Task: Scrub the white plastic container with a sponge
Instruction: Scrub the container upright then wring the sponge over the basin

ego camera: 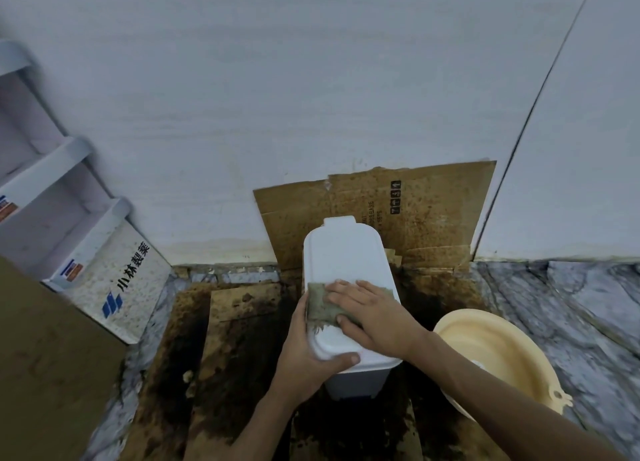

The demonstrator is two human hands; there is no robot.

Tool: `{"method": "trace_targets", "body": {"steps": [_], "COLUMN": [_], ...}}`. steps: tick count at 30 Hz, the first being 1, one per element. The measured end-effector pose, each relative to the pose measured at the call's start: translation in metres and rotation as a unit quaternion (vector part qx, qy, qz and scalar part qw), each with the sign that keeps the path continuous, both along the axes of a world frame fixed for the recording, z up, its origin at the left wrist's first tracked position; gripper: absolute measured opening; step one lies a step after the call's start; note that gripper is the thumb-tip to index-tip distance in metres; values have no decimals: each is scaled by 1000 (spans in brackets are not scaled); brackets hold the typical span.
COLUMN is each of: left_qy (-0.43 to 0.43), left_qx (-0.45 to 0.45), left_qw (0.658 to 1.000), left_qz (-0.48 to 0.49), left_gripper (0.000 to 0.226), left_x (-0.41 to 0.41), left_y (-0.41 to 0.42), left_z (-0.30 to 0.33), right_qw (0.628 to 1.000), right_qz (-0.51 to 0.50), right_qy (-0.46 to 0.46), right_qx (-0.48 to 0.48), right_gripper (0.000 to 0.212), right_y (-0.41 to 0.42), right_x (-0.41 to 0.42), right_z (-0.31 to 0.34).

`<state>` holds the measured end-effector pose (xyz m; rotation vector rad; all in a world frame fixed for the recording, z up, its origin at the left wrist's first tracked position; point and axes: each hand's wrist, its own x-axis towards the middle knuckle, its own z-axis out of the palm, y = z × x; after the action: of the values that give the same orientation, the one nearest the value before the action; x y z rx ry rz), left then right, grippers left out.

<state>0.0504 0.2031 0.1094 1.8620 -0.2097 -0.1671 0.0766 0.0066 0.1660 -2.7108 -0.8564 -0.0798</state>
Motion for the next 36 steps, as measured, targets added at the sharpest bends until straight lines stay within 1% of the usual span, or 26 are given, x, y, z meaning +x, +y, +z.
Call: {"method": "trace_targets", "body": {"steps": [2,5,8,10,15,19,23,26,29,33,36], "left_qy": [-11,-25,-37,-34,-30,-37,-34,-26,-24,-34,-29], "left_qx": [5,9,11,8,22,41,52,47,50,68,98], "left_qw": [1000,1000,999,999,999,998,998,998,998,997,995], "left_qz": [0,7,14,15,5,5,8,13,19,19,14], "left_gripper": [131,126,123,124,124,121,120,120,121,119,125], "left_x": [0,-1,-5,-5,-3,-2,-2,-2,-3,-5,-6], "left_y": [0,-3,-5,-5,-5,-5,-3,-3,-3,-2,-1], "left_z": [-1,-3,-3,-4,-8,-11,-11,-11,-12,-9,-4], "right_qw": [1000,999,998,996,984,965,938,903,878,875,877], "right_qz": [-9,-31,-61,-85,-179,-262,-331,-378,-404,-398,-399], "right_qy": [-2,-2,-1,-2,-18,-2,28,76,86,83,83], "right_qx": [-15,-24,-19,-12,-6,30,99,188,243,262,253], "right_gripper": [51,51,51,51,51,51,50,50,51,51,50], "right_y": [-1,-1,5,9,7,4,1,-6,-10,-8,-6], "right_x": [12,35,66,90,135,145,136,117,86,34,-2], "right_z": [0,-2,-5,-6,-7,-9,-9,-8,-8,-12,-13]}}
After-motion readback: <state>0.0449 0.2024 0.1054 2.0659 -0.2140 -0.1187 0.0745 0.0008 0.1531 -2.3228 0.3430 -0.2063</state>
